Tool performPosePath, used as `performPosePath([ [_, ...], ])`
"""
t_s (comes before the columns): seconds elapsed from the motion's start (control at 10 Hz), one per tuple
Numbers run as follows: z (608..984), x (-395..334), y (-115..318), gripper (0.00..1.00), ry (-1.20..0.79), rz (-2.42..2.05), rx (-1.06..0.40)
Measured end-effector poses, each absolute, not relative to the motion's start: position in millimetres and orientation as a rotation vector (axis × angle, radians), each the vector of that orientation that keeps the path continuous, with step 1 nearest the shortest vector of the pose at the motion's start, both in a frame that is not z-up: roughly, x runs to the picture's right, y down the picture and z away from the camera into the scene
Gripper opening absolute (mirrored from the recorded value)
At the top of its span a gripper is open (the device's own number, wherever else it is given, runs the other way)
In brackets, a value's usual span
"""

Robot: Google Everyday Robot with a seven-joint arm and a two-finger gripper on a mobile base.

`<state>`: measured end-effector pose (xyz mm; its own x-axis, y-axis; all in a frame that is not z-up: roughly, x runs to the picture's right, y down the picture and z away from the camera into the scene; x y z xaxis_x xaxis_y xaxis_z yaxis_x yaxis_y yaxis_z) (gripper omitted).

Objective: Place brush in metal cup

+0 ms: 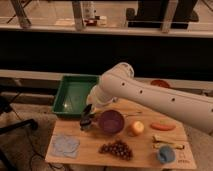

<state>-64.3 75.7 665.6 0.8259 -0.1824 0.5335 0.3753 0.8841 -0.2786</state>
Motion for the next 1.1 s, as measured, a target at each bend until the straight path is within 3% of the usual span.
performPosePath([
  [1.1,666.2,-58.6,80.2,0.02,-0.522,-0.312,-0.374],
])
